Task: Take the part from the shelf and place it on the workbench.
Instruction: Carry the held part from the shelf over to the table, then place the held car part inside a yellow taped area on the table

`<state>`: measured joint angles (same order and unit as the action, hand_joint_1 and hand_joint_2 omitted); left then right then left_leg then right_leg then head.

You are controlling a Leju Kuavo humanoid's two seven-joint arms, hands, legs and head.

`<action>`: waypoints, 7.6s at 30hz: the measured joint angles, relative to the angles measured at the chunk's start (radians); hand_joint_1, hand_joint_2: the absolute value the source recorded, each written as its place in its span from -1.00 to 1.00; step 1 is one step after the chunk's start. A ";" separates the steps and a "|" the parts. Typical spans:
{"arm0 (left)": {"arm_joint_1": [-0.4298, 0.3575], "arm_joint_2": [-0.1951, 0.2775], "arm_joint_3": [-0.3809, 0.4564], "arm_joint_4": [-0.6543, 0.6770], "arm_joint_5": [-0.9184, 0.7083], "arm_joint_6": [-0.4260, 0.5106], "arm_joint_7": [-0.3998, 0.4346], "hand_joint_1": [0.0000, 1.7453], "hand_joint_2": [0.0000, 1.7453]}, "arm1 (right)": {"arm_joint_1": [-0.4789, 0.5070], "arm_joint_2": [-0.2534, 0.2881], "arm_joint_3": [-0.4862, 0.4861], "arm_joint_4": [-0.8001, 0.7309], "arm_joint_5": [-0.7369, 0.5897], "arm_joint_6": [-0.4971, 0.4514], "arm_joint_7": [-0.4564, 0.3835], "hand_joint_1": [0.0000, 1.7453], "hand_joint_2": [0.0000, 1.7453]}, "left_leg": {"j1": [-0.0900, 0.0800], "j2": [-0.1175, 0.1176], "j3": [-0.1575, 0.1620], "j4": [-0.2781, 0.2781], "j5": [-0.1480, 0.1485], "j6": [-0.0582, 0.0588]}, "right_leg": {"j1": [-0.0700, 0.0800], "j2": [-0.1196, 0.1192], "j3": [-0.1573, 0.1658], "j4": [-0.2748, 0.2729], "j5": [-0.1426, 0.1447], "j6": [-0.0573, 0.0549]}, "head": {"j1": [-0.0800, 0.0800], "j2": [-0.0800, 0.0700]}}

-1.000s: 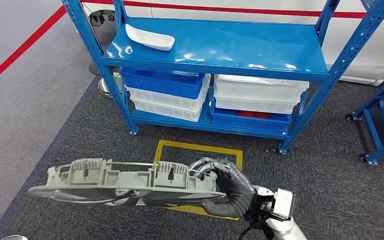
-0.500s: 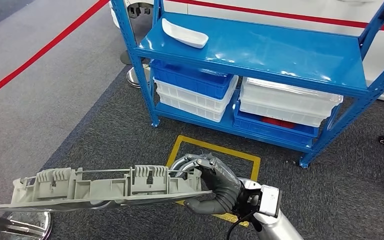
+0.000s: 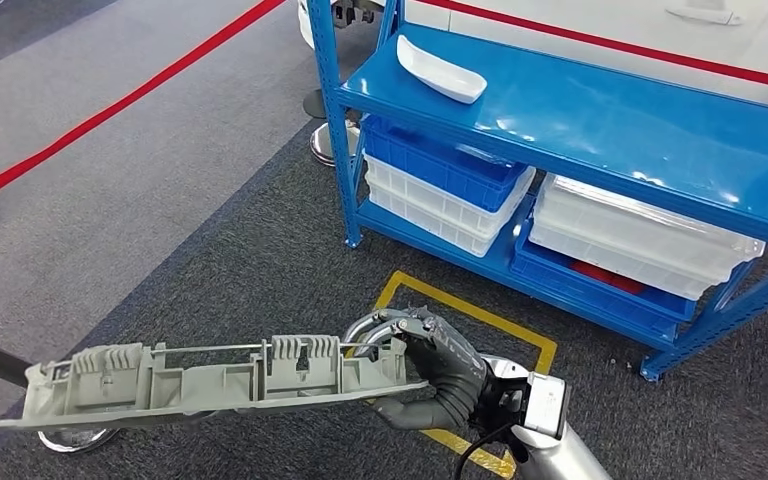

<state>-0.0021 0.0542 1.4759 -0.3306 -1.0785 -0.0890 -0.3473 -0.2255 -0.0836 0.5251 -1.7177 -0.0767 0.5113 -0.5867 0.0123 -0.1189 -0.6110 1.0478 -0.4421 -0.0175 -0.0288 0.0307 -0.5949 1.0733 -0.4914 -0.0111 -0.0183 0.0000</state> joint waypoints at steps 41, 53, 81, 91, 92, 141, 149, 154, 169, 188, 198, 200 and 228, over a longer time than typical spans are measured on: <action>0.002 -0.038 0.050 -0.020 -0.043 -0.022 -0.012 -1.00 -1.00 | -0.103 -0.004 0.112 0.156 -0.029 0.033 0.037 1.00 1.00 | 0.006 0.159 -0.041 0.051 0.016 -0.020 | 0.017 -0.123 0.037 -0.042 0.006 -0.009 | -0.012 0.000; -0.005 -0.034 0.053 -0.022 -0.044 -0.022 -0.016 -1.00 -1.00 | -0.106 -0.014 0.125 0.169 -0.037 0.031 0.030 1.00 1.00 | -0.007 0.065 0.017 -0.056 0.049 0.050 | 0.014 -0.031 -0.088 0.203 -0.096 0.027 | 0.002 0.000; 0.011 -0.026 0.077 -0.036 -0.055 -0.055 -0.030 -1.00 -1.00 | -0.120 0.015 0.171 0.143 -0.056 0.033 0.026 1.00 1.00 | -0.002 0.100 0.013 -0.045 0.042 0.054 | 0.016 -0.042 -0.033 0.144 -0.111 0.030 | 0.005 0.000; 0.014 -0.046 0.082 -0.047 -0.072 -0.070 -0.016 -1.00 -1.00 | -0.102 0.016 0.171 0.123 -0.047 0.015 0.029 1.00 1.00 | -0.001 -0.022 0.001 -0.023 0.023 0.022 | 0.020 0.022 0.004 -0.052 0.042 0.008 | 0.008 0.000; 0.016 -0.047 0.083 -0.047 -0.073 -0.071 -0.015 -1.00 -1.00 | -0.102 0.016 0.171 0.122 -0.046 0.014 0.029 1.00 1.00 | 0.000 -0.009 -0.001 -0.017 0.019 0.017 | 0.019 0.012 0.009 -0.059 0.044 0.002 | 0.007 0.000; 0.001 -0.027 0.086 -0.028 -0.094 -0.058 -0.052 -1.00 -1.00 | -0.027 0.031 0.148 0.035 -0.009 0.002 0.009 1.00 1.00 | 0.001 0.116 0.020 -0.034 0.014 0.054 | 0.030 -0.065 -0.003 0.052 -0.057 0.030 | 0.017 0.000; 0.000 -0.037 0.086 -0.028 -0.091 -0.058 -0.035 -1.00 -1.00 | -0.018 0.024 0.147 0.033 -0.013 0.005 0.009 1.00 1.00 | -0.002 0.013 0.019 -0.026 0.011 0.050 | 0.020 0.026 0.003 -0.023 0.028 0.022 | 0.017 0.000; 0.010 -0.043 0.087 -0.029 -0.087 -0.060 -0.027 -1.00 -1.00 | -0.016 0.026 0.147 0.034 -0.031 0.015 0.011 1.00 1.00 | 0.002 0.008 0.005 -0.013 0.000 0.020 | 0.020 0.006 0.029 -0.077 0.038 0.000 | 0.015 0.000; 0.005 -0.056 0.088 -0.031 -0.053 -0.071 -0.010 -1.00 -1.00 | -0.010 0.030 0.148 0.054 -0.046 0.034 0.014 1.00 1.00 | 0.001 0.157 0.008 -0.012 -0.005 0.035 | 0.030 -0.154 0.057 -0.065 -0.003 0.027 | 0.010 0.000; -0.004 -0.083 0.090 -0.037 -0.029 -0.053 0.034 -1.00 -1.00 | -0.013 0.035 0.148 0.085 -0.069 0.054 0.019 1.00 1.00 | -0.001 0.067 -0.049 0.087 -0.058 0.016 | 0.018 -0.027 0.056 -0.111 0.038 -0.009 | 0.006 0.000; -0.010 -0.083 0.091 -0.041 -0.024 -0.049 0.038 -1.00 -1.00 | -0.014 0.036 0.148 0.101 -0.070 0.055 0.021 1.00 1.00 | 0.008 0.163 -0.001 0.002 -0.012 0.017 | 0.024 -0.144 0.058 -0.061 -0.011 0.027 | 0.005 0.000; -0.008 -0.083 0.092 -0.041 -0.023 -0.046 0.038 -1.00 -1.00 | -0.016 0.036 0.148 0.101 -0.072 0.055 0.023 1.00 1.00 | 0.009 0.142 -0.001 0.000 -0.011 0.032 | 0.022 -0.146 0.064 -0.059 -0.017 0.038 | 0.006 0.000; -0.025 -0.086 0.094 -0.036 0.010 -0.016 0.049 -1.00 -1.00 | -0.020 0.044 0.150 0.110 -0.100 0.048 0.048 1.00 1.00 | 0.012 0.122 0.017 -0.005 -0.028 0.008 | 0.022 -0.080 0.053 -0.064 -0.009 0.020 | 0.002 0.000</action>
<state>-0.0270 -0.0321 1.5697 -0.3669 -1.0686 -0.1051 -0.2986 -0.2459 -0.0399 0.6749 -1.6073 -0.1765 0.5597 -0.5390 0.0246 0.0032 -0.5941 1.0427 -0.4705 -0.0095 -0.0067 -0.0496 -0.5422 1.0092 -0.5007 0.0089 -0.0162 0.0000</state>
